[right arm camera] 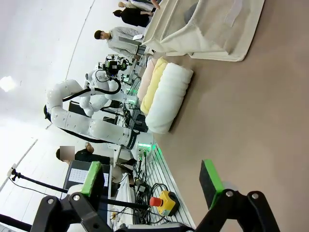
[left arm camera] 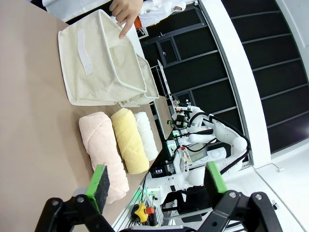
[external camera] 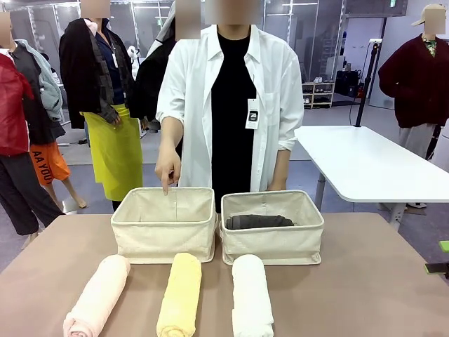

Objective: Divide the towels into two baskets.
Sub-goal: Pick up one hotel-folded towel from the bottom of the table and place it in the Fabric basket indicated by the person.

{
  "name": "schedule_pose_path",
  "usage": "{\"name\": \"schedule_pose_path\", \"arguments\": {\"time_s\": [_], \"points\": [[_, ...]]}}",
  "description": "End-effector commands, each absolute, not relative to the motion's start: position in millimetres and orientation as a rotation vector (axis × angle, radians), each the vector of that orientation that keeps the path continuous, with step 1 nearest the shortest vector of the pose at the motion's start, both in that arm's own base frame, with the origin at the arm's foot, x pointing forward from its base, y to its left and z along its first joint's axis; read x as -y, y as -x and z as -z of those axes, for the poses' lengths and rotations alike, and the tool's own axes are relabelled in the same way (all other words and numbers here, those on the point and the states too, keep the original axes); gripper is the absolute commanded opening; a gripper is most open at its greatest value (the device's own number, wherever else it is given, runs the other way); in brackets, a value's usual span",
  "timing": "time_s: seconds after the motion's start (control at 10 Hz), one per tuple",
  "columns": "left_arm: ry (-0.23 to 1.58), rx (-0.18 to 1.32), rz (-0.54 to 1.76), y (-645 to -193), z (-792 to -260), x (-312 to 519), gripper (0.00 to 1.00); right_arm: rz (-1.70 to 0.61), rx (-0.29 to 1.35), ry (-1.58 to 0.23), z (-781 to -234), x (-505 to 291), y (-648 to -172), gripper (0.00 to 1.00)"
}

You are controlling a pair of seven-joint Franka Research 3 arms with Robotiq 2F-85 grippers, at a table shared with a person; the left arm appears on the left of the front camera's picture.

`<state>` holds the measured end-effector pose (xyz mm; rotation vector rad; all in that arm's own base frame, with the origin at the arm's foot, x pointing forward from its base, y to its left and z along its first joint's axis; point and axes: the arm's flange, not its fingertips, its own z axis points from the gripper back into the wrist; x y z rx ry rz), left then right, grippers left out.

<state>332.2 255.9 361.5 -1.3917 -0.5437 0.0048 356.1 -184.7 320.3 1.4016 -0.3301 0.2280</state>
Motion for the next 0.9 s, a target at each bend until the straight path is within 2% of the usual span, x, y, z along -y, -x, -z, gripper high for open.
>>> {"name": "schedule_pose_path", "arguments": {"time_s": [0.0, 0.2, 0.5, 0.8], "points": [[1.391, 0.548, -0.006, -330.6, -362.5, -258.1, 1.0, -0.226, 0.35, -1.402, -324.4, 181.4, -352.2, 1.0], [1.392, 0.544, -0.005, -332.2, -361.4, -255.9, 1.0, -0.226, 0.35, -1.402, -324.4, 181.4, -352.2, 1.0], [1.289, 0.411, 0.133, -337.8, -417.0, -189.3, 1.0, -0.226, 0.35, -1.402, -324.4, 181.4, -352.2, 1.0], [1.126, 0.249, 0.31, -338.8, -420.2, -105.0, 1.0, -0.226, 0.35, -1.402, -324.4, 181.4, -352.2, 1.0]]}}
